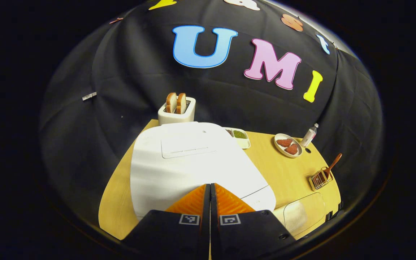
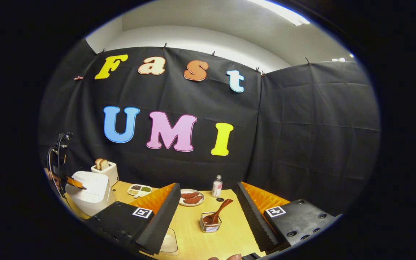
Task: Close the left gripper, press the button to open the rice cooker; take a wooden spoon from the chopstick holder with the right hand, scoop a spoonful of rice and pour it into the rice cooker, then put the wooden spoon back into the chopstick holder.
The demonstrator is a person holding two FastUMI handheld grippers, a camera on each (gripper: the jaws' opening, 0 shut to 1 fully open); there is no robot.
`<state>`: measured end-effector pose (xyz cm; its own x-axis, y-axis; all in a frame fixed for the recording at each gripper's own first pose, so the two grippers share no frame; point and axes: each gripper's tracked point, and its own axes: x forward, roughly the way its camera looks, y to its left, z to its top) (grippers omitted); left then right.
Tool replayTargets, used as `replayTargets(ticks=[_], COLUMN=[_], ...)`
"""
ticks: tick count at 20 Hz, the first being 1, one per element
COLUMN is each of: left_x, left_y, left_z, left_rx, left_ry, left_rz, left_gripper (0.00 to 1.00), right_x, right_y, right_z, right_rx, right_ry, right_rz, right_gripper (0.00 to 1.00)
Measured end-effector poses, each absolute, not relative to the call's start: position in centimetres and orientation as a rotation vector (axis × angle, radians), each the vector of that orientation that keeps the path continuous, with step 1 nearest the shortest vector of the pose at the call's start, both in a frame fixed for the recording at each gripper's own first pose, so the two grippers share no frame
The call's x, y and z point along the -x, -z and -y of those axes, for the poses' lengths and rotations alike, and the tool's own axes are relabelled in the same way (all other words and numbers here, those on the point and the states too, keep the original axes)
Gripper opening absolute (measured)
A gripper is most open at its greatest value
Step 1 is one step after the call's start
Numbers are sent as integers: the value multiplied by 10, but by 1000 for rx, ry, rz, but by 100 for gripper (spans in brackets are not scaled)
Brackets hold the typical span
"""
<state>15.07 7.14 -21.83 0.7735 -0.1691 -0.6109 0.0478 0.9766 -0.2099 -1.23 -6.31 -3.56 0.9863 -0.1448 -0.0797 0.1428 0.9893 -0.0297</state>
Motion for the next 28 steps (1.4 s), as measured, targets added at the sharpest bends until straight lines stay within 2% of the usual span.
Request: replayTargets(ticks=[6, 13, 28], left_x=[-148, -150, -187], left_y=[226, 220, 47], left_z=[-65, -67, -112], left_rx=[71, 168, -38], left_ry=[161, 147, -29], left_rz=[-743, -741, -158], left_gripper=[7, 7, 9], right_x=[6, 7, 26], right_y=[41, 40, 30], right_z=[63, 60, 66], right_rx=[17, 12, 0], right_ry=[151, 147, 134], right_rz=[-95, -86, -74], right_gripper=[97, 97, 97])
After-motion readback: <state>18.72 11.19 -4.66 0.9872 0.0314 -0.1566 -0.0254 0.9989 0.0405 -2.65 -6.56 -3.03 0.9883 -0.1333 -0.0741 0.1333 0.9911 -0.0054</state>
